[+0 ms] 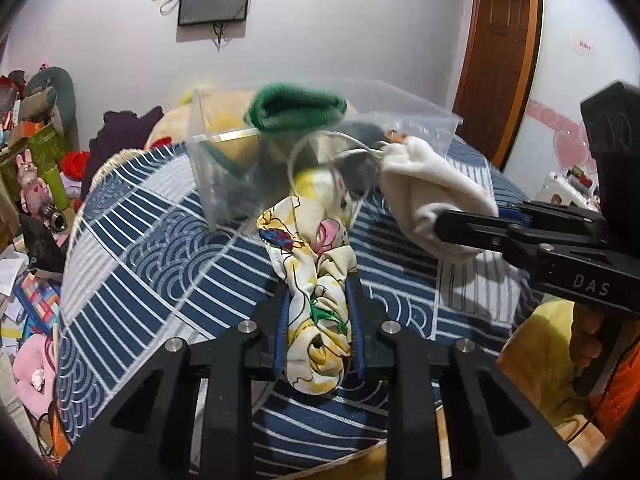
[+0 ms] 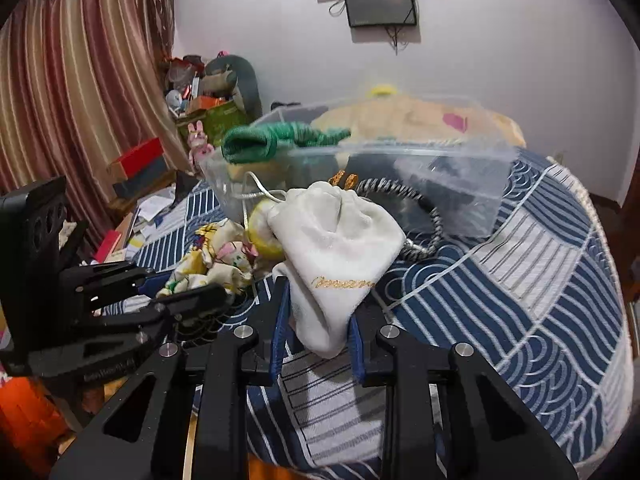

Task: Organize soft objects
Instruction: 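Grasp the floral scrunchie with the left gripper while the right gripper grasps the white pouch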

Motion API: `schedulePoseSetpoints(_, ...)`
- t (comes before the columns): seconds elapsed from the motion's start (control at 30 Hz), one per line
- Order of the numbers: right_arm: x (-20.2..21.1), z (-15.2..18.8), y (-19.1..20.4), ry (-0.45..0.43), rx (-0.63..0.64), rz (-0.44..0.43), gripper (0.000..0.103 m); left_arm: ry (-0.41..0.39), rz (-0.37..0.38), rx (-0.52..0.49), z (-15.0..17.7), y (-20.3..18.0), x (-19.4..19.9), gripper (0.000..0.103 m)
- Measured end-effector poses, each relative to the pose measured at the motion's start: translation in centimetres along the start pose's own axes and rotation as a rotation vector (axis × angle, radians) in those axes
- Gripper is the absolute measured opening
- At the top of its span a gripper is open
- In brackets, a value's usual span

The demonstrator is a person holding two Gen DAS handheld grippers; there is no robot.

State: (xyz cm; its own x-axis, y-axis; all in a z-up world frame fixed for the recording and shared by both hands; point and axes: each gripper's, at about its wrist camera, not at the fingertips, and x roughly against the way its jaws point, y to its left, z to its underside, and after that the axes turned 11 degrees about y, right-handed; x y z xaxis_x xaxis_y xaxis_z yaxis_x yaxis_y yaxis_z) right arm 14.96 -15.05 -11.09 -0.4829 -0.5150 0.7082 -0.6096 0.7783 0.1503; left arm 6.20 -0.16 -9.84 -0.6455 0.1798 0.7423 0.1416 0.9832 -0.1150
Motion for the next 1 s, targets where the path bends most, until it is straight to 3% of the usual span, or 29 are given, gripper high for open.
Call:
schedulePoseSetpoints(0.47, 5.0, -2.4, -1.1, -0.167, 0.001, 0.082, 0.023, -0.198, -0.043, 0.031, -3.4, 1.2, 6.3, 0.025)
schedulePoseSetpoints(0.8, 5.8, -6.3, -1.4, -0.253, 0.001, 0.140, 0.023, -0.282, -0.085, 0.007, -7.9, 2.1, 6.9, 0.025)
schedulePoseSetpoints(1.0, 4.7, -8.6, -1.5, -0.262, -0.008, 0.143, 0.023, -0.269, -0.122, 0.023, -10.0, 2.6, 5.3, 0.025)
